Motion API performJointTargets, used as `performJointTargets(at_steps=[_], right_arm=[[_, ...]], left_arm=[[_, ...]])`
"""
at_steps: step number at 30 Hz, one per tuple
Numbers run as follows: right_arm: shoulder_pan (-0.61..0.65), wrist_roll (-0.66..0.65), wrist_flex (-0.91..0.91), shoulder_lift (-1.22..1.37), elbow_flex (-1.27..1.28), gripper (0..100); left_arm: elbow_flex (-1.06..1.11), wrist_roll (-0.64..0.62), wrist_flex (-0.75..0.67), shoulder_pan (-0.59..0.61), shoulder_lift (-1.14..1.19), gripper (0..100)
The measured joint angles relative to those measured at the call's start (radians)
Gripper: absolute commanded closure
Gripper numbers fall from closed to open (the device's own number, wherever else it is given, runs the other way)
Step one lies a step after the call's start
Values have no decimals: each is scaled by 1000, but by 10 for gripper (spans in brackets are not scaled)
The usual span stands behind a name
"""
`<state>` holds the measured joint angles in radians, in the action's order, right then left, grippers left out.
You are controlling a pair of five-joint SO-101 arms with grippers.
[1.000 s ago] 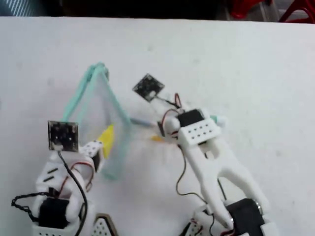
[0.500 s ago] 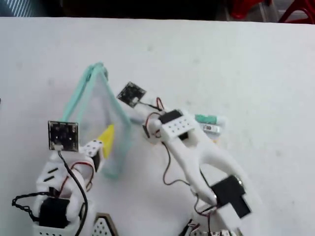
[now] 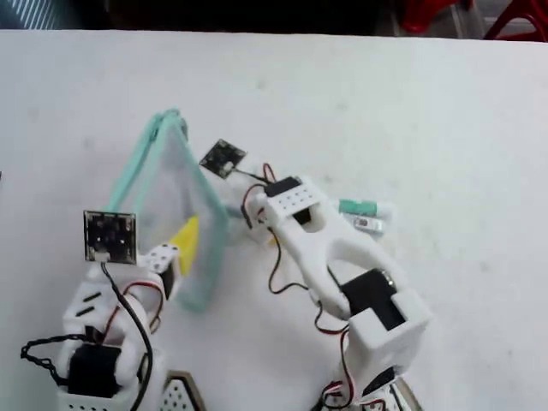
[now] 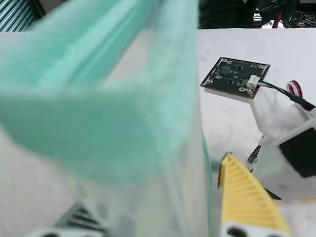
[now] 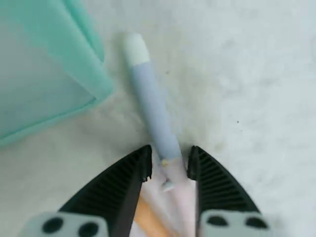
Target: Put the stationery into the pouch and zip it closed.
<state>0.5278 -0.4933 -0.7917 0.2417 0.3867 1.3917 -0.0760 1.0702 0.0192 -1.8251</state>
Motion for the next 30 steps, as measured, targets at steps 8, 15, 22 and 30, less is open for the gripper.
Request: performJointTargets(at_steps=[8, 15, 22, 30], right_arm=[[-63, 100, -25, -72, -3, 981], [-120, 198, 14, -483, 190, 981], [-120, 206, 172, -891, 526, 981], [-256, 255, 325, -1100, 772, 981]], left_arm=[[0, 0, 0, 0, 0, 744], [0, -23, 0, 0, 0, 744], [0, -72, -75, -25, 0, 745], [-35, -74, -123, -199, 17, 745]])
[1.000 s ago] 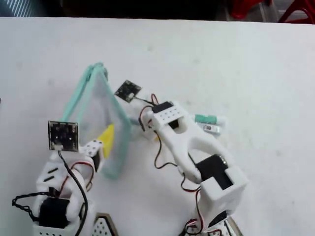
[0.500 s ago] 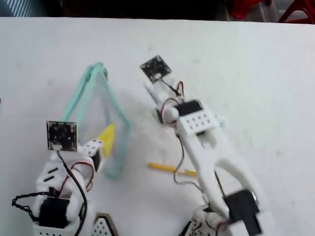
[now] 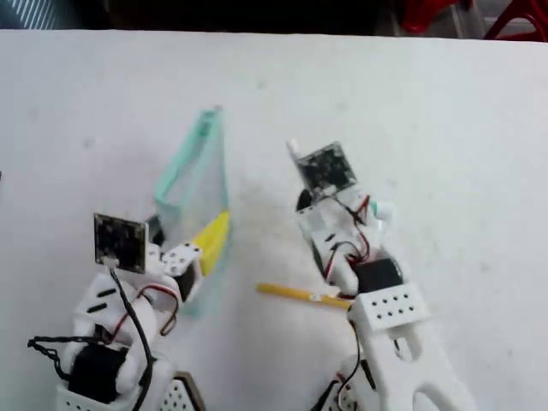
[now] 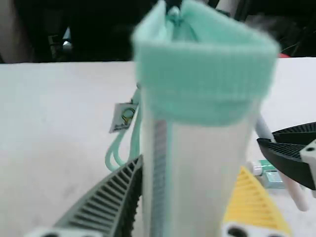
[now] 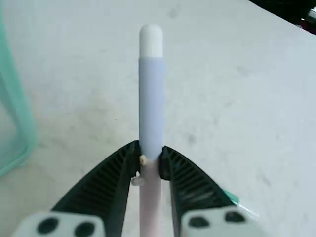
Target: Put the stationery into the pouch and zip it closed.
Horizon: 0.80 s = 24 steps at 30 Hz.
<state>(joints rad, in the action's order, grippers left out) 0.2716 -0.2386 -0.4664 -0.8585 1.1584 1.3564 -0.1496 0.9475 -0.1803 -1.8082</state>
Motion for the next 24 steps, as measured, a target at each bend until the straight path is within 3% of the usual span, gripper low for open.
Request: performJointTargets(at_steps=[3, 10, 20, 24], right_arm=[[-44, 74, 15, -2, 5, 981], [-44, 89, 18, -2, 8, 981], [-43, 97, 18, -2, 8, 981], [55, 98, 41, -2, 5, 981]], left_arm=[[-9, 0, -35, -51, -17, 745], [29, 0, -43, -63, -12, 745], [-8, 35, 166, -54, -17, 745], [-11, 75, 169, -38, -17, 754]])
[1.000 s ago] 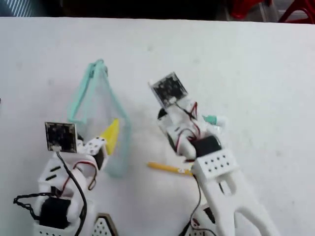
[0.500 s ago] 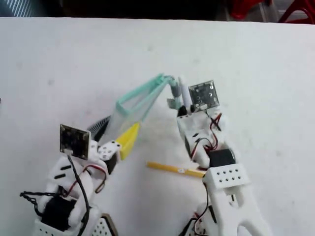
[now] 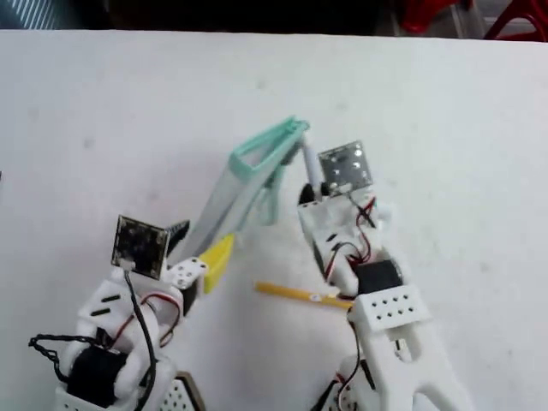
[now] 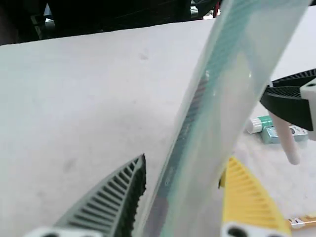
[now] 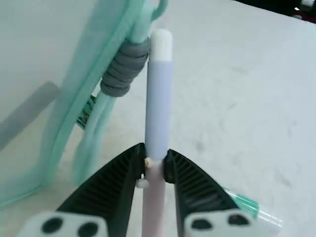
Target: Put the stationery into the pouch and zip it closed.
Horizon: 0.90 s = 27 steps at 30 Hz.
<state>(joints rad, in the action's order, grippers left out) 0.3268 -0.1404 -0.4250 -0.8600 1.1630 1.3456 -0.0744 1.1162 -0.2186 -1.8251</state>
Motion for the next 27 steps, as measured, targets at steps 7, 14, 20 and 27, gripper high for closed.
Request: performJointTargets(at_steps=[7, 14, 20, 27], right_arm=[[201, -72, -49, 0, -72, 981], [222, -86, -100, 0, -78, 981], [166, -34, -110, -69, -78, 981], [109, -3, -146, -178, -37, 981]], left_arm=[[0, 15, 0, 2, 0, 850], [0, 60, 0, 2, 0, 854], [0, 63, 0, 2, 0, 945], [0, 60, -12, 0, 5, 978]])
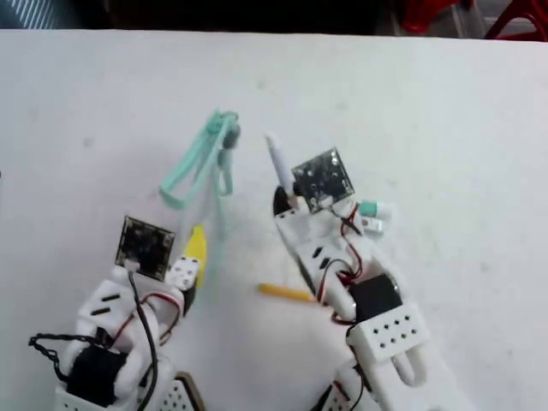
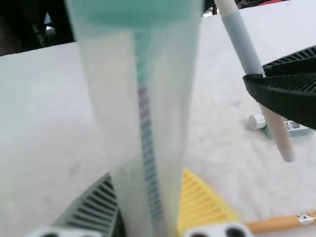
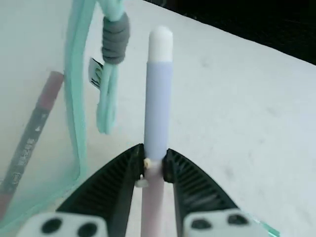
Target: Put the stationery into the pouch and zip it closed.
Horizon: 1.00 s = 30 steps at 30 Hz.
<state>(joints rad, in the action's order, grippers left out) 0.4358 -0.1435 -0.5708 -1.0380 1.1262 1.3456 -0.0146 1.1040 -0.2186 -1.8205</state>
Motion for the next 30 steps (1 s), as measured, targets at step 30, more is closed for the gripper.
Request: performJointTargets(at_steps=[30], right_arm=[[3, 3, 77, -21, 133, 981]], left_arm=[[354, 146, -933, -40, 167, 976]])
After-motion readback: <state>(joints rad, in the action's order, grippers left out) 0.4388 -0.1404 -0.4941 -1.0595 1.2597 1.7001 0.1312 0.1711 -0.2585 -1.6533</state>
